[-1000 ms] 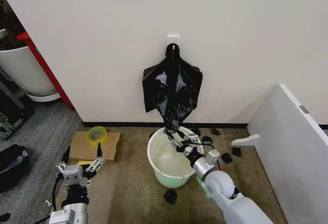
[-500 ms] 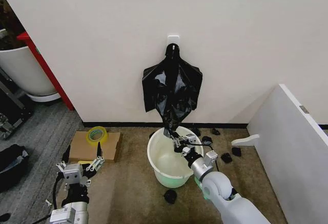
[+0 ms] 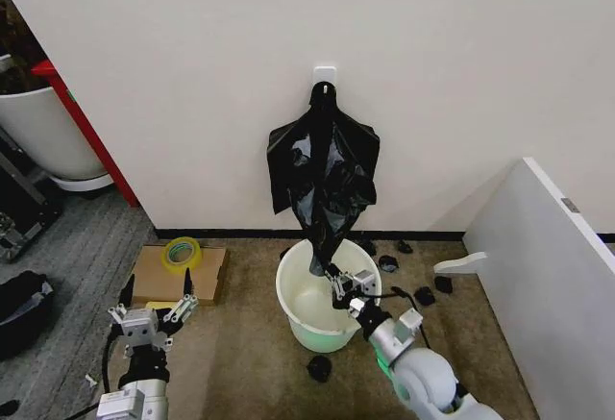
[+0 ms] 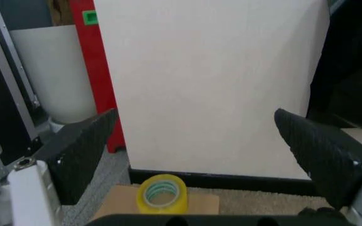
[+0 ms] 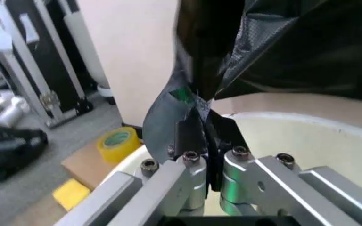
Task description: Place the garbage bag over the trash bin.
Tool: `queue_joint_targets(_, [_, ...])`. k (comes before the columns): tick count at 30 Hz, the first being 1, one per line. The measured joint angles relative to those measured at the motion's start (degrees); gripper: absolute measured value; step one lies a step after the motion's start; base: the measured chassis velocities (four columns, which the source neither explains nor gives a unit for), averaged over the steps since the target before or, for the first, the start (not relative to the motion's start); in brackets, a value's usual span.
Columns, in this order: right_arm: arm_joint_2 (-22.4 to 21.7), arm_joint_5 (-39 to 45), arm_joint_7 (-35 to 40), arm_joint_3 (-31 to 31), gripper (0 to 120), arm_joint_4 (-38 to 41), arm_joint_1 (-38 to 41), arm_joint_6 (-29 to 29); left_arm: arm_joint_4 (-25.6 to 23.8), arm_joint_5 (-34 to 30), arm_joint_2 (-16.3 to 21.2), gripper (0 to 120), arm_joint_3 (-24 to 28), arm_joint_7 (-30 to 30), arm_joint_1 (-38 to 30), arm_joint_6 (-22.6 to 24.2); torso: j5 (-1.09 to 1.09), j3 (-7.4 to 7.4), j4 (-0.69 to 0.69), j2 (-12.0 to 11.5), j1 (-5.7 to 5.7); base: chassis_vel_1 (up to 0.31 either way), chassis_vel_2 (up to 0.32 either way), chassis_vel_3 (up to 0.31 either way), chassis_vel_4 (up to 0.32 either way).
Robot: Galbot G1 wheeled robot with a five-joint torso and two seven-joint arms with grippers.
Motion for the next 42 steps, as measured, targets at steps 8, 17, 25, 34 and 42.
queue_joint_targets(8, [-0.1, -5.29, -1.13, 0.29, 0, 1.24, -4.31, 2.72, 0.21, -0.3, 0.28, 98, -0.24, 0.0, -0.27, 0.0, 0.0, 0.0, 0.0, 0.0, 0.0, 0.0, 0.0, 0.0, 0.0])
queue_joint_targets(17, [-0.19, -6.69, -1.47, 0.36, 0, 1.77, -5.94, 3.64, 0.69, -0.29, 0.12, 98, 0.23, 0.01, -0.6, 0.01, 0.0, 0.0, 0.0, 0.0, 0.0, 0.0, 0.0, 0.0, 0.0])
queue_joint_targets(25, [0.08, -6.87, -1.62, 0.09, 0, 2.1, -6.29, 3.74, 0.73, -0.27, 0.24, 98, 0.26, 0.02, -0.69, 0.02, 0.0, 0.0, 0.0, 0.0, 0.0, 0.0, 0.0, 0.0, 0.0])
queue_joint_targets(34, [1.91, -6.6, 4.74, 0.72, 0, 3.71, -5.5, 1.89, -2.46, -0.81, 6.82, 98, 4.11, 0.92, -0.04, 0.27, -0.01, 0.0, 0.01, 0.0, 0.0, 0.0, 0.0, 0.0, 0.0])
queue_joint_targets(42, [3.66, -10.23, 8.68, 1.21, 0, 4.14, -4.08, 1.19, -3.21, -1.15, 19.79, 100, 9.94, 5.02, -4.47, 0.03, -0.02, 0.01, -0.01, 0.0, 0.0, 0.0, 0.0, 0.0, 0.0])
